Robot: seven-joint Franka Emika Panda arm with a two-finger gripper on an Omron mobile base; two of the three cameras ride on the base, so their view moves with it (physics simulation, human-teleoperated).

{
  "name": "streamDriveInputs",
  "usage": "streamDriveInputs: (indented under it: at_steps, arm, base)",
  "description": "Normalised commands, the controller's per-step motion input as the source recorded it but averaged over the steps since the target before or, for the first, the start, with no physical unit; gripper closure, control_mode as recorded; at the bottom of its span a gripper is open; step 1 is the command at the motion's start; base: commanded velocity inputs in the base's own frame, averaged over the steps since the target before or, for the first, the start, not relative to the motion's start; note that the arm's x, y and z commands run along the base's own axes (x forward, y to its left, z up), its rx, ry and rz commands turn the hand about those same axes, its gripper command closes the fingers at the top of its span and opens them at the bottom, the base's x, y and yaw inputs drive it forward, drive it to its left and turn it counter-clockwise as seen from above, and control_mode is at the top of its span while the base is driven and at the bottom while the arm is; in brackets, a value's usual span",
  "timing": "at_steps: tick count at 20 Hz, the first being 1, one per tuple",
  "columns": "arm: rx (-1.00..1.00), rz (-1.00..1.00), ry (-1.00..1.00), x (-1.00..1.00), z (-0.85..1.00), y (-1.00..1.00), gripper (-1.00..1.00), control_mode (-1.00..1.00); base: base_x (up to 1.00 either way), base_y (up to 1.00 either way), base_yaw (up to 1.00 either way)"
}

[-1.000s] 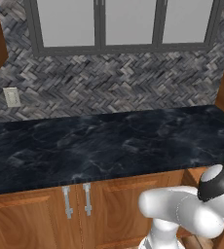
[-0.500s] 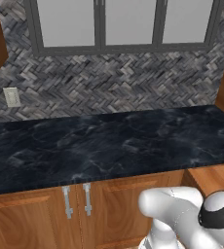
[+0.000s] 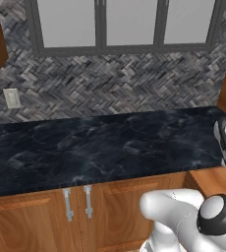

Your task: Take a straw from the drawer in front and place it inside the glass cup on the dining counter.

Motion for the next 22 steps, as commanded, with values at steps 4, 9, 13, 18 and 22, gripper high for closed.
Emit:
streamDriveInputs:
  at_steps: [4, 9, 13, 18, 22]
  arm:
    - [-0.03, -0.04, 0.21, 0.43, -0.39, -0.08, -1.00, -1.00]
    - [0.00, 0.00, 0.21, 0.11, -0.49, -0.23, -1.00, -1.00]
    - [0.03, 0.00, 0.15, 0.00, -0.41, -0.35, -1.00, -1.00]
    - [0.18, 0.00, 0.05, 0.00, -0.27, -0.42, -1.00, -1.00]
    - [0.22, 0.00, 0.00, 0.00, -0.21, -0.36, -1.00, -1.00]
  base:
    - [0.00, 0.00, 0.00]
    - [0.00, 0.00, 0.00]
    - [0.00, 0.00, 0.00]
    - [0.00, 0.00, 0.00]
    - [0.00, 0.00, 0.00]
